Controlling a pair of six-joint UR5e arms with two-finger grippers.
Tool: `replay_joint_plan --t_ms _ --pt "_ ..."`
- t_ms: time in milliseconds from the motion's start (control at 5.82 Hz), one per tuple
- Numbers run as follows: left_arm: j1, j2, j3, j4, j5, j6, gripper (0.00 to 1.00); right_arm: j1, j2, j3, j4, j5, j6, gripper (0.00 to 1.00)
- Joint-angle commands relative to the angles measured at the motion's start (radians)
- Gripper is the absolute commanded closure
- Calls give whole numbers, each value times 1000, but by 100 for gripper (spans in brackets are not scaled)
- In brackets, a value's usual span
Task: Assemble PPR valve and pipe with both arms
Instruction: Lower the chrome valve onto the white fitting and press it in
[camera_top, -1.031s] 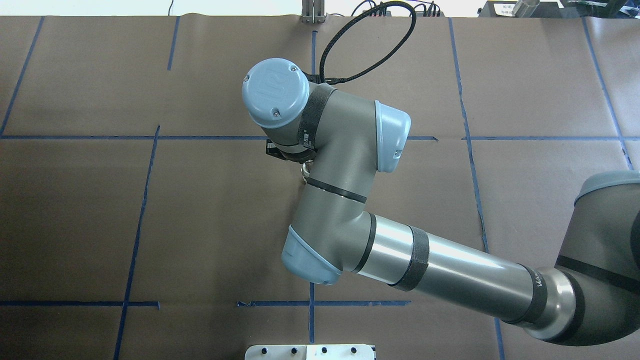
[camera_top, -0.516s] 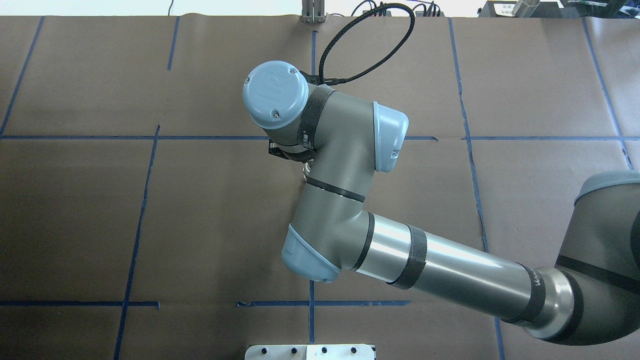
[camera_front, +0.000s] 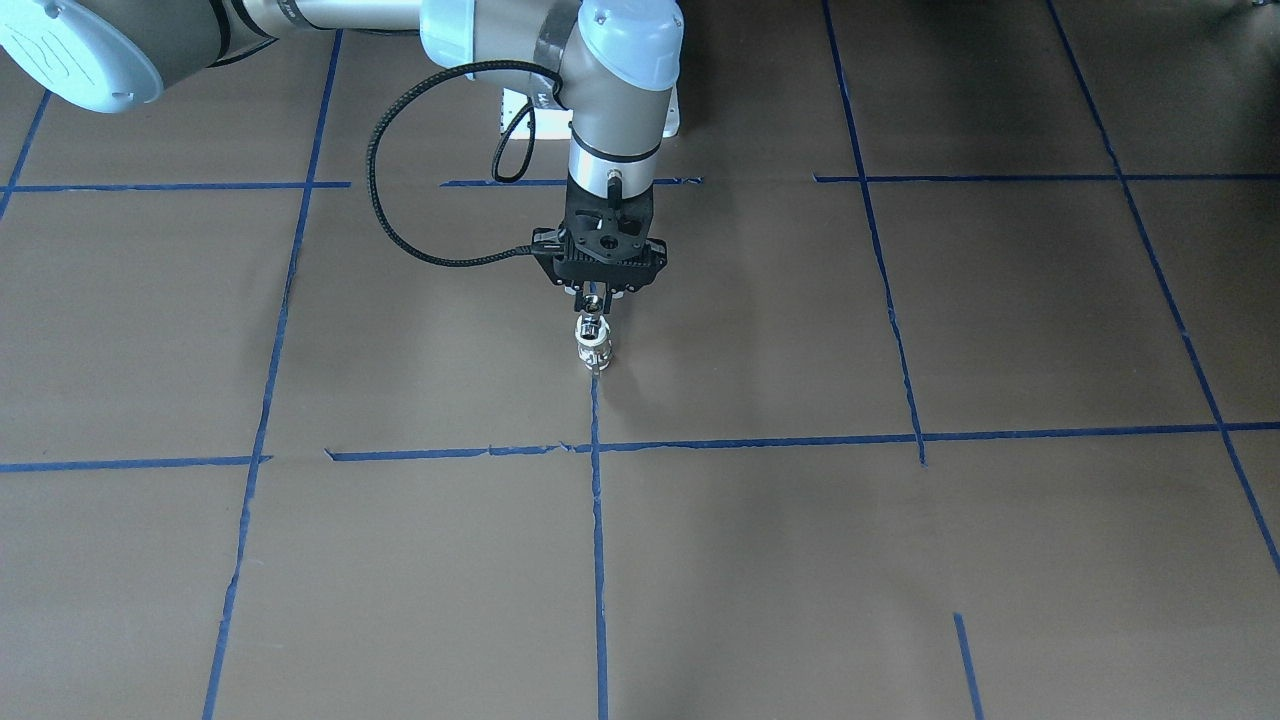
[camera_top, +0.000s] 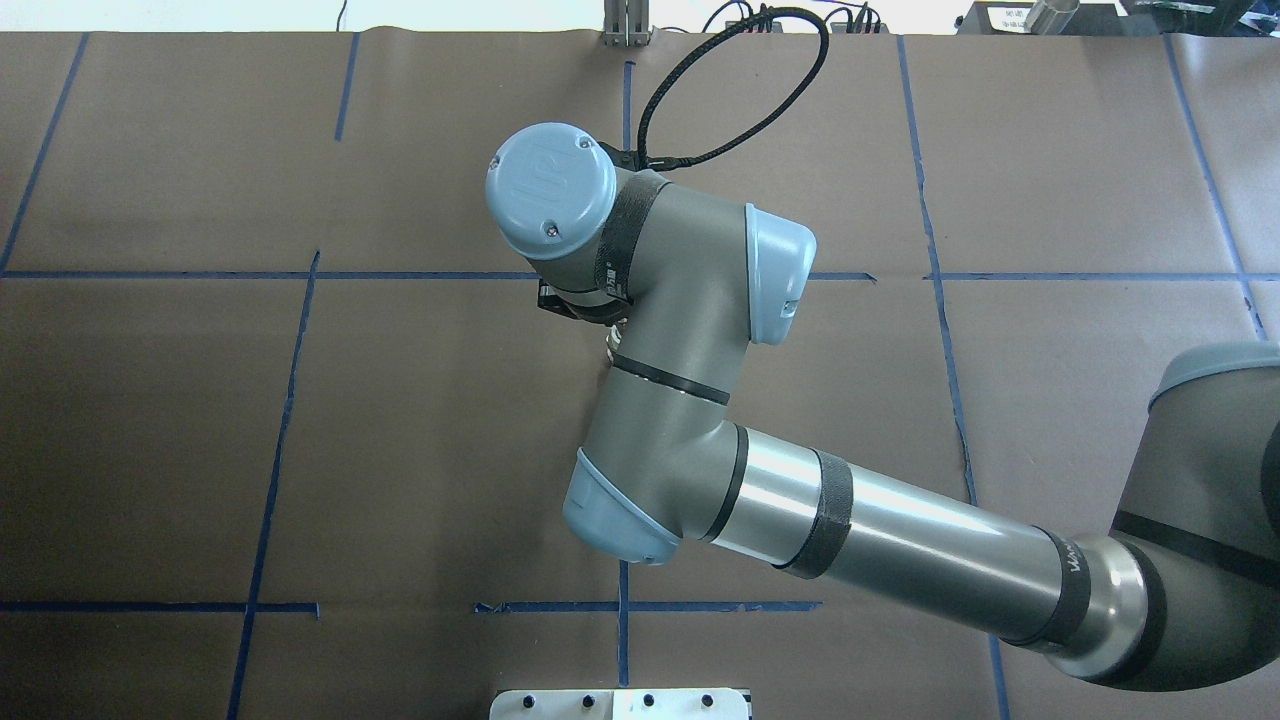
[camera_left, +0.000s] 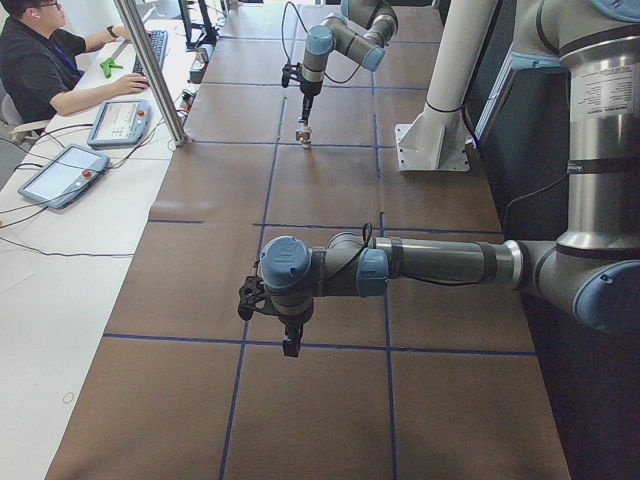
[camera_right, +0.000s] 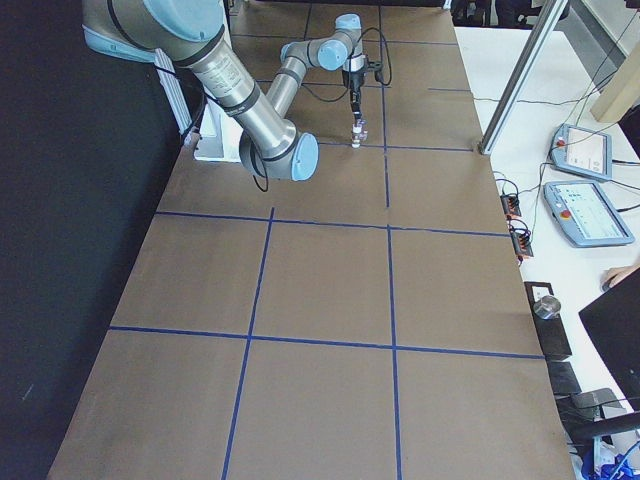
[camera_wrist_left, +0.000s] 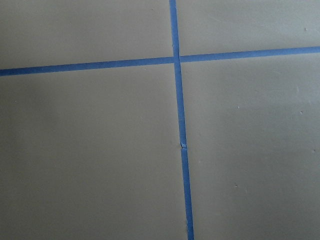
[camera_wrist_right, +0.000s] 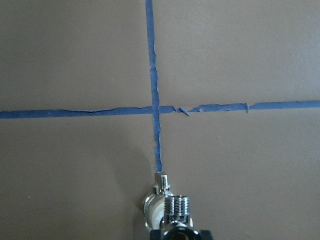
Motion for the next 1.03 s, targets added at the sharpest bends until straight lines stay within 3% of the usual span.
replay_joint_plan --t_ms 0,172,344,516,859 --pt "-1 0 0 0 2 -1 0 -8 -1 -1 0 0 1 100" --pt "-1 0 0 0 0 -1 0 -8 -4 -1 32 -1 16 93" --pt "-1 0 0 0 2 -1 0 -8 -5 -9 43 -1 18 54" --pt "-1 0 0 0 2 -1 0 -8 -5 -9 45 -1 18 1" --pt "-1 0 0 0 2 -1 0 -3 -1 -6 43 0 10 0"
